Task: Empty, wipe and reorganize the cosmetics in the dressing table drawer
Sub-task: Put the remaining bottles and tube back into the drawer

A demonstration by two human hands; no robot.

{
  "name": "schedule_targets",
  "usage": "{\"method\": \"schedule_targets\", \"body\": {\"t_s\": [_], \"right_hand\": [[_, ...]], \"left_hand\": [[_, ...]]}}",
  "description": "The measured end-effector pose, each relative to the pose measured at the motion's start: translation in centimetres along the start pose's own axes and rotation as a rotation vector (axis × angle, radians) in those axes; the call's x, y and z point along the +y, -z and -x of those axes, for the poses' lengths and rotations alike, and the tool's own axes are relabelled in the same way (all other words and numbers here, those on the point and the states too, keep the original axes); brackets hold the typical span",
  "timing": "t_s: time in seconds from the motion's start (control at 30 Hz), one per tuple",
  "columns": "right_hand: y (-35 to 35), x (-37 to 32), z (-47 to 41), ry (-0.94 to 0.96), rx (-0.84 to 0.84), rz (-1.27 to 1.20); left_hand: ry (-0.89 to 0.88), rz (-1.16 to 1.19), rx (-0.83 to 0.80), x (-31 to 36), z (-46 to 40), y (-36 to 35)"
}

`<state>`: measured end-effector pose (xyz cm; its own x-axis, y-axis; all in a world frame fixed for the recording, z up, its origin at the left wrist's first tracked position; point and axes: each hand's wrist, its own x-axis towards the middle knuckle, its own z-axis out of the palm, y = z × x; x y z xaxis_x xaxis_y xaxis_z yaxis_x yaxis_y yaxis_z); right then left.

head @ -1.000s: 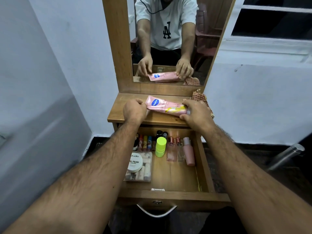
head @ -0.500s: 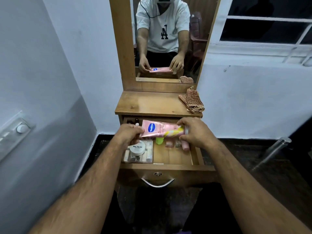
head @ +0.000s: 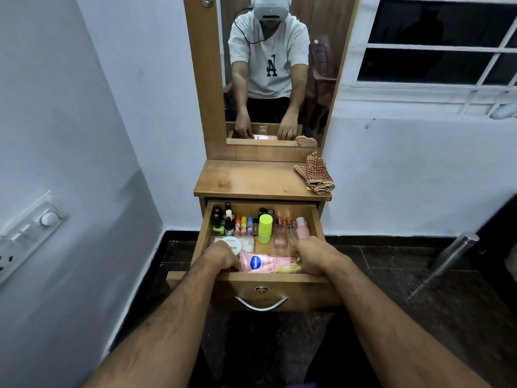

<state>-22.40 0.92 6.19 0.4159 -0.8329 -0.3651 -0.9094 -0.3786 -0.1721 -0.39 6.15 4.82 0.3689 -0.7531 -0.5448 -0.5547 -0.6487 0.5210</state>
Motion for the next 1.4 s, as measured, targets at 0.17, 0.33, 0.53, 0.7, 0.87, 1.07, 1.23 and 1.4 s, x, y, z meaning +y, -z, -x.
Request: {"method": "schedule_targets", "body": {"t_s": [0.17, 0.33, 0.53, 0.7, 0.87, 1.07, 1.23, 1.4], "right_hand": [[-0.6, 0.0, -1.0, -0.039, -0.042, 0.046], [-1.1, 0.2, -1.7, -0.018, -0.082, 0.115], [-1.3, 0.5, -1.9, -0.048, -0.096, 0.045], [-1.1, 0.6, -2.0, -0.024, -0.114, 0.000], [-1.6, 0.7, -1.9, -0.014, -0.039, -0.103], [-1.8, 0.5, -2.1, -0.027, 0.002, -0.141], [-1.8, 0.6, -2.2, -0.049, -0.023, -0.193], [-1.8, 0.8, -2.2, -0.059, -0.067, -0.195]], "left_hand": [[0.001, -0.122, 0.050, 0.5, -0.4, -0.7], [-0.027, -0.209, 0.064, 0.8, -0.8, -1.2], [-0.046, -0.337, 0.067, 0.7, -1.1, -1.7], [-0.054, -0.390, 0.089, 0.8, -1.0, -2.0], [-0.056, -0.386, 0.135, 0.5, -1.3, -2.5], [-0.053, -0.376, 0.130, 0.7, -1.2, -2.5], [-0.060, -0.363, 0.121, 0.5, -1.2, -2.5], [-0.108, -0.386, 0.146, 0.4, -1.4, -2.6]]}}
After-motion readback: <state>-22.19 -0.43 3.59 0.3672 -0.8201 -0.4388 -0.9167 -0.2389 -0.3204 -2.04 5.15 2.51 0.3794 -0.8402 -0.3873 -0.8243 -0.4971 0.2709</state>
